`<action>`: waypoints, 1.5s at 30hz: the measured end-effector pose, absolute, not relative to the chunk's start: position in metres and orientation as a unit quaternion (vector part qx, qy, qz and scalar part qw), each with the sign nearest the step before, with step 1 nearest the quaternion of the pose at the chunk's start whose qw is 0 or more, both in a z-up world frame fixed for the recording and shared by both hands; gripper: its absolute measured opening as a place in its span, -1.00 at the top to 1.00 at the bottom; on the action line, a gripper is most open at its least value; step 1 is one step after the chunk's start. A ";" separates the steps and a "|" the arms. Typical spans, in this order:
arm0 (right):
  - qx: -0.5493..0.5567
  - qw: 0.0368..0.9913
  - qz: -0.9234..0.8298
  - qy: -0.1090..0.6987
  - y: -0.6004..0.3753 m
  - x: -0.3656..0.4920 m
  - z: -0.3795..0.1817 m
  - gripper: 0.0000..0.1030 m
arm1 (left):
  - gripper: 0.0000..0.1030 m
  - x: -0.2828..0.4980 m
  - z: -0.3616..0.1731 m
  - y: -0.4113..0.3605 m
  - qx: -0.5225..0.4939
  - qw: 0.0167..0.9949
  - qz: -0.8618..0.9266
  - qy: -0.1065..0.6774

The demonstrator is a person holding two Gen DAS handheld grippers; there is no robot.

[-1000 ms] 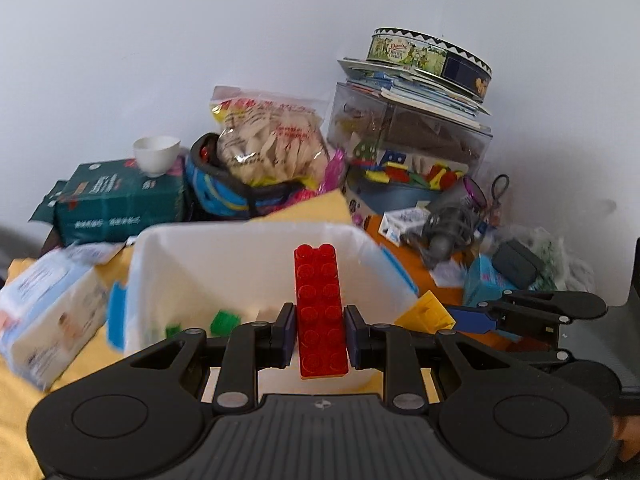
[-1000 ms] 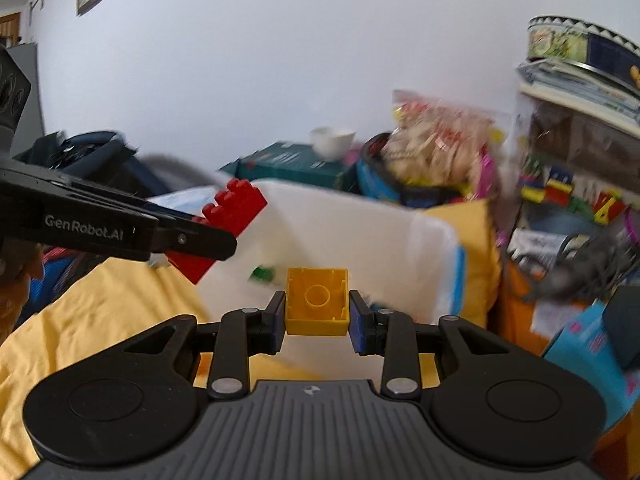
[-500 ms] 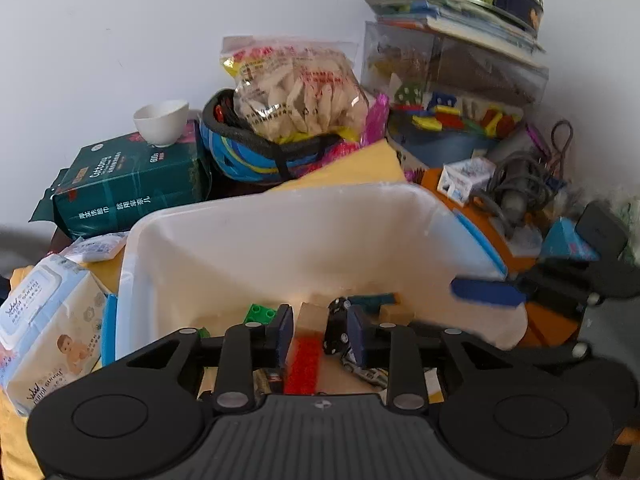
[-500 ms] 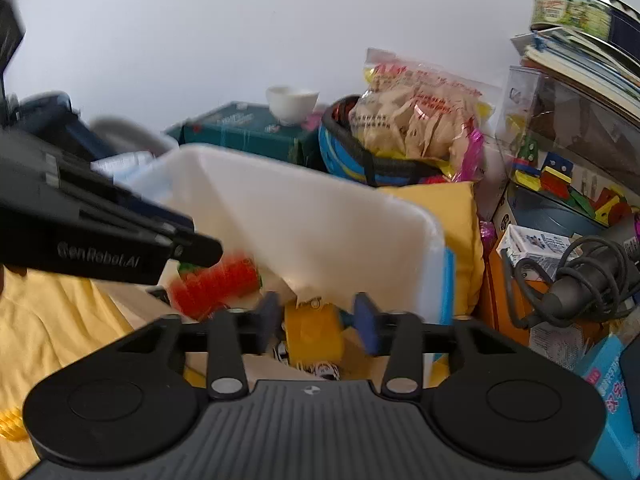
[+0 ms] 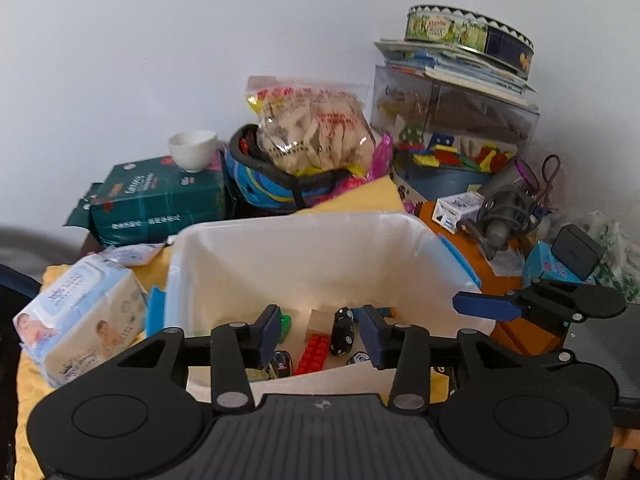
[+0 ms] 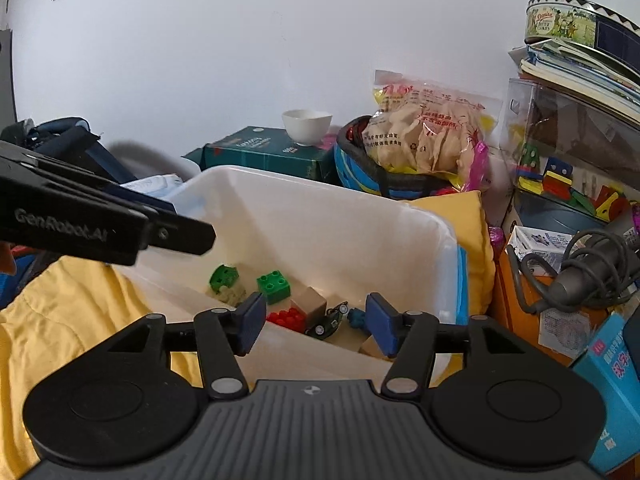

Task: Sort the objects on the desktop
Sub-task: 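Open both tools to drop the bricks into the bin, then move both open tools back down to the remaining bricks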

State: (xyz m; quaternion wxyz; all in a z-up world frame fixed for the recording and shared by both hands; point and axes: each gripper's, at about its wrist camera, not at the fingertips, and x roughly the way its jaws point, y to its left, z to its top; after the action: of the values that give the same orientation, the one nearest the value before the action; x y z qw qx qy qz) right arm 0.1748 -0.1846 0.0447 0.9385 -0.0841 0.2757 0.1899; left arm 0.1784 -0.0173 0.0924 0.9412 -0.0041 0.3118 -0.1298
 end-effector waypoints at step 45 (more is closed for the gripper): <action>-0.118 0.892 0.213 0.381 -0.182 0.053 -0.017 -0.41 | -0.12 0.047 0.045 0.008 -0.028 0.918 -0.097 0.383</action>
State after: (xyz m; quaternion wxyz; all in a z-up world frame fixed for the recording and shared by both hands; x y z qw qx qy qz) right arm 0.0533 -0.1819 -0.0169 0.8918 -0.1178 0.3811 0.2133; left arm 0.0469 0.0078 0.0445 0.9182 -0.0280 0.3830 -0.0968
